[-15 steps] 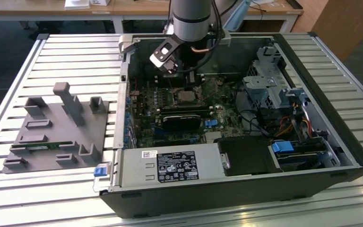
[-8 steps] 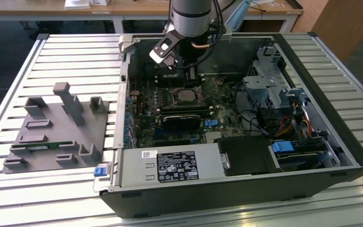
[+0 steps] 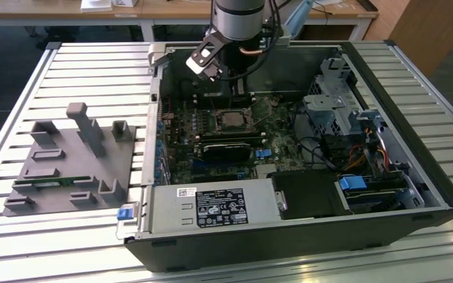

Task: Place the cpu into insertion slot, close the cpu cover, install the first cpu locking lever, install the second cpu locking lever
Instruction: 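Close the cpu cover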

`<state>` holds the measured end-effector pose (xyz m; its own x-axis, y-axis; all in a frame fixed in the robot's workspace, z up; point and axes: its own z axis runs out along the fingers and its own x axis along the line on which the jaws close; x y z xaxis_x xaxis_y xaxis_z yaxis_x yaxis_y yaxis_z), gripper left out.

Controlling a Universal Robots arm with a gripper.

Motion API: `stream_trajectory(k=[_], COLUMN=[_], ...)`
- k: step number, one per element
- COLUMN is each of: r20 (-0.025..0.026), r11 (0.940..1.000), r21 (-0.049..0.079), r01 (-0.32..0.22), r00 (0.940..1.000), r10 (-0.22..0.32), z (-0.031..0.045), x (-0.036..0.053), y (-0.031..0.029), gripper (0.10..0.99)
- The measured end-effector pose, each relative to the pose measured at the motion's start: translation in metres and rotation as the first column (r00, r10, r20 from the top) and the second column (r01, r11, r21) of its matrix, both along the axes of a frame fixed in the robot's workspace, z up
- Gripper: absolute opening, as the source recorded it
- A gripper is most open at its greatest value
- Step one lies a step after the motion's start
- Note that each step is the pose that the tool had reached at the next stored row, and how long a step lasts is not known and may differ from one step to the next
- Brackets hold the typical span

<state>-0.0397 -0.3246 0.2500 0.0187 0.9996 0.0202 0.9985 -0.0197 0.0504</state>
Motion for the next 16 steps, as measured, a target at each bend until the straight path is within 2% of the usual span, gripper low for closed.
stream_trajectory(k=[5, 7, 9, 10, 12, 13, 16], r20=[-0.0003, -0.0018, -0.0054, -0.0096, -0.0228, -0.0338, -0.0338], r11=[1.0000, 1.0000, 1.0000, 1.0000, 1.0000, 1.0000, 1.0000], r21=[0.000, 0.000, 0.000, 0.000, 0.000, 0.001, 0.007], r01=[0.000, 0.000, 0.000, 0.000, 0.000, 0.000, -0.002], r00=[1.0000, 1.0000, 1.0000, 1.0000, 0.9997, 0.9994, 0.9994], r10=[0.000, 0.000, 0.000, 0.000, 0.000, 0.000, 0.002], z=[0.0008, 0.0008, 0.0008, 0.0007, 0.0007, 0.0053, 0.0054], x=[0.0031, 0.0071, 0.0122, 0.0150, 0.0176, 0.0190, 0.0225], y=[0.0000, 0.0000, 0.0000, 0.0000, 0.0000, 0.0000, 0.0000], gripper=[0.106, 0.106, 0.106, 0.106, 0.106, 0.106, 0.106])
